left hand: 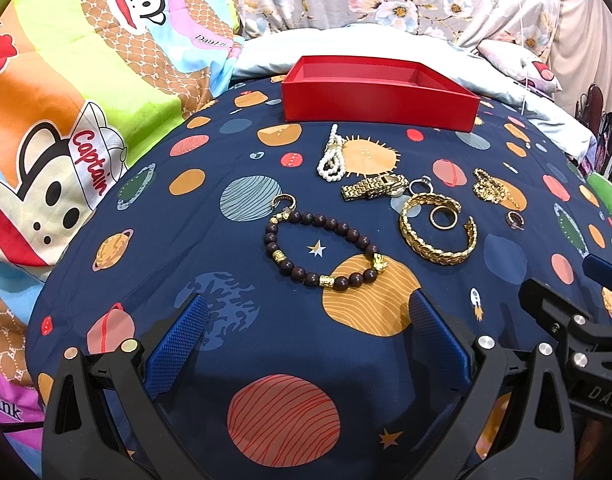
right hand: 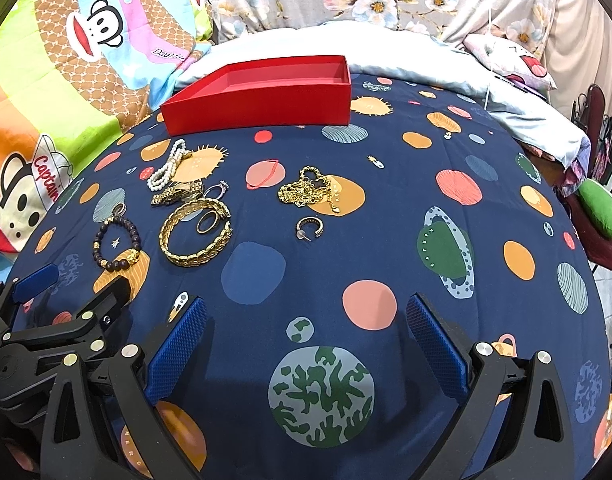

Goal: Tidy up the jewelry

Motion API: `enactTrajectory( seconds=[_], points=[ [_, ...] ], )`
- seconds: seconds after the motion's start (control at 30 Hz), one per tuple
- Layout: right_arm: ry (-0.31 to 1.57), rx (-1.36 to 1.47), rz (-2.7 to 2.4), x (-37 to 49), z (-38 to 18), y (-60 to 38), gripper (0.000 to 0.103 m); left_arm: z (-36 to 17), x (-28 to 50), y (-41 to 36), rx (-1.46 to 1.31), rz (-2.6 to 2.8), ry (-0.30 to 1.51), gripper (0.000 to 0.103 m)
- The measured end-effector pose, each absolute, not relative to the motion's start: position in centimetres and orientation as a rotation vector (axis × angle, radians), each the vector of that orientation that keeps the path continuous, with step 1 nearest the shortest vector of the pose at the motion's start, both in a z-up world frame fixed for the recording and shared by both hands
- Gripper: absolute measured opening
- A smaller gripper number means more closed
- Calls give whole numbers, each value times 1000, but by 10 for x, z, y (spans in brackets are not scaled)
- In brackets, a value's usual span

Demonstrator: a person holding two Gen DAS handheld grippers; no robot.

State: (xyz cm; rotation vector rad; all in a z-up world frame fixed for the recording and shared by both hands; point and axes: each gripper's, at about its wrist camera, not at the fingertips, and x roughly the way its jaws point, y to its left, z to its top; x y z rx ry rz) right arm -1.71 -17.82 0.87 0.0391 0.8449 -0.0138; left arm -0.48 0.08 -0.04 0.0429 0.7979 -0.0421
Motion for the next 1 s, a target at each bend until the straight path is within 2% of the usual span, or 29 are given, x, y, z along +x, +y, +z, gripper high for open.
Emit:
enactTrajectory(
  seconds=[0.6, 0.93, 1.0],
  points=[
    [890, 114, -1, -8, 7, -190, 98, 15, 31, 29, -95, -9, 873, 98],
    [888, 135, -42, 18, 14, -213, 98, 39, 68, 21, -69, -26, 811, 98],
    [884, 146, -36, 27, 17, -215, 95, 42, 82, 17, -66, -24, 801, 98]
  ],
)
